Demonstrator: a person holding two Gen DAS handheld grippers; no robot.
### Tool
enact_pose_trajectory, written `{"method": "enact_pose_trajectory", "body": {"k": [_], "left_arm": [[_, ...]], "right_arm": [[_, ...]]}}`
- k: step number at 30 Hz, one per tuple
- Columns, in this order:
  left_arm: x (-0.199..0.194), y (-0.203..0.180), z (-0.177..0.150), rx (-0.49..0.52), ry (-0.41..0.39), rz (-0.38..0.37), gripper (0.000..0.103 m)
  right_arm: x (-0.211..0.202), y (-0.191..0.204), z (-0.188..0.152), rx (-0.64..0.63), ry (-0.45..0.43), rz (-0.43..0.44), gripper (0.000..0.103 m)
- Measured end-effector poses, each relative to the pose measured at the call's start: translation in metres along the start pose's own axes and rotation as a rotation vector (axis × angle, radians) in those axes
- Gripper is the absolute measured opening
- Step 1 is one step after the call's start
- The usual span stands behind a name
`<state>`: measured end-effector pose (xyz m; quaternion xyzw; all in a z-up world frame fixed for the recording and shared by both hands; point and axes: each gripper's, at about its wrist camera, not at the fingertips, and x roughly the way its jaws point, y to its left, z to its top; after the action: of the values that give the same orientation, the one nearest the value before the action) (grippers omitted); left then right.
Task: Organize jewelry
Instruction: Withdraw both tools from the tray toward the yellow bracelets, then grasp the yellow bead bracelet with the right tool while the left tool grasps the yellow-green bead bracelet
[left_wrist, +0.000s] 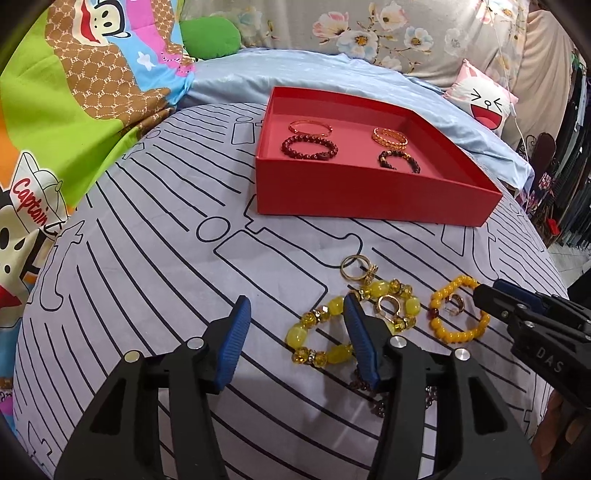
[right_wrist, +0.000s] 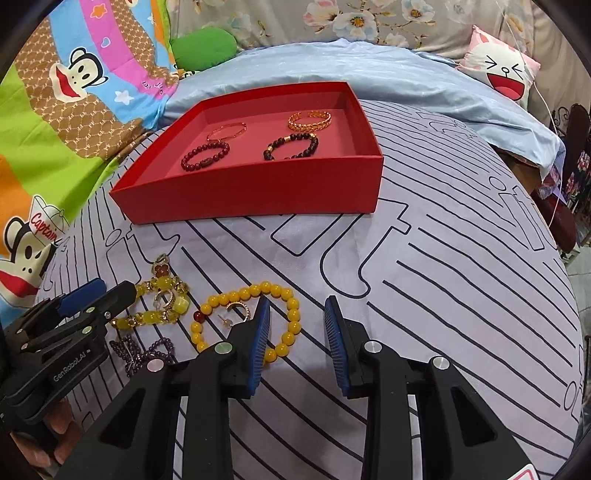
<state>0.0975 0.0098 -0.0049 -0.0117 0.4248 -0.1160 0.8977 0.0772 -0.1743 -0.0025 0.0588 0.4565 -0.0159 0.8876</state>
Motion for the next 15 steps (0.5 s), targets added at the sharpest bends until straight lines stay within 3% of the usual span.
{"method": "enact_pose_trajectory", "body": {"k": [15], "left_arm": [[0.003, -0.011, -0.002, 0.05, 0.013, 0.054, 0.049]], "right_arm": [[0.0, 0.009, -0.01, -0.046, -0.045, -0.059, 0.027]]}}
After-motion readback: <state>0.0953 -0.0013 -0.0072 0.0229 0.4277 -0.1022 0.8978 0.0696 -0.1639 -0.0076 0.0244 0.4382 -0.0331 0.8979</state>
